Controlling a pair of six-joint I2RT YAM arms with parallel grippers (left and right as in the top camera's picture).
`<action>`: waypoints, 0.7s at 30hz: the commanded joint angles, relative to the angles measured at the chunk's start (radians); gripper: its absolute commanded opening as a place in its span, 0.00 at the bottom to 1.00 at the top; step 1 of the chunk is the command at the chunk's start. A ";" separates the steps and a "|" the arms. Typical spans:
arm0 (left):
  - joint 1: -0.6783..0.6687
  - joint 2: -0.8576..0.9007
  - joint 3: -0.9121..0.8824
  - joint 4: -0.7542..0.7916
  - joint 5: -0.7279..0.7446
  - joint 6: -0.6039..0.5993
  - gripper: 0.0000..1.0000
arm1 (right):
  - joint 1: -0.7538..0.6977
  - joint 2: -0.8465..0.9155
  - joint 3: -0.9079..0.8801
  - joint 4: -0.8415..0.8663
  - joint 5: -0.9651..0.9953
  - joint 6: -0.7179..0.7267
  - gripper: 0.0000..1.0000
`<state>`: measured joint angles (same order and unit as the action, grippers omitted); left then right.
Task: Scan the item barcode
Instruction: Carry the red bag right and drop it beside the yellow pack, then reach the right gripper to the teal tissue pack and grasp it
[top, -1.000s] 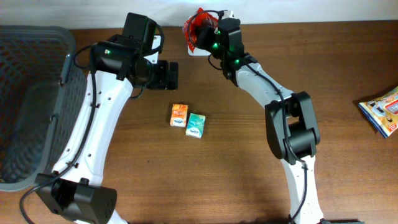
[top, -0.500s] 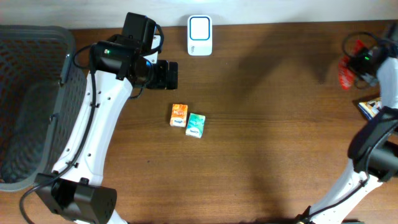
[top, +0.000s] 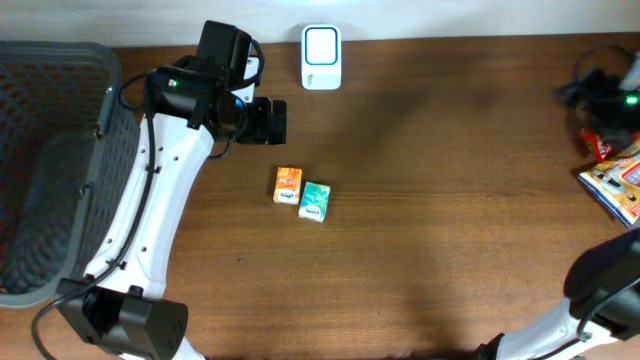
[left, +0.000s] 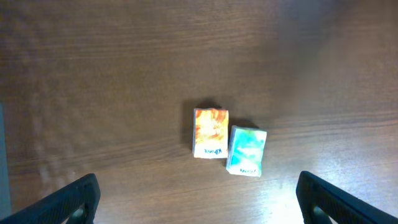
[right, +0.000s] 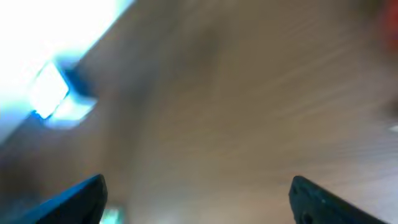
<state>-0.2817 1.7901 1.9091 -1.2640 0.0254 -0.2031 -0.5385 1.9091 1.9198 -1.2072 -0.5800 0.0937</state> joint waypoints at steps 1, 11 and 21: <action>0.002 -0.006 0.003 0.002 -0.003 -0.006 0.99 | 0.247 0.013 -0.071 -0.082 -0.168 -0.193 0.90; 0.002 -0.006 0.003 0.002 -0.004 -0.006 0.99 | 0.898 0.016 -0.743 0.735 -0.163 0.433 0.51; 0.002 -0.006 0.003 0.002 -0.004 -0.006 0.99 | 0.974 0.135 -0.800 0.952 0.013 0.626 0.36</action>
<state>-0.2810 1.7901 1.9091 -1.2644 0.0250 -0.2031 0.4229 1.9862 1.1275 -0.2535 -0.5735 0.6964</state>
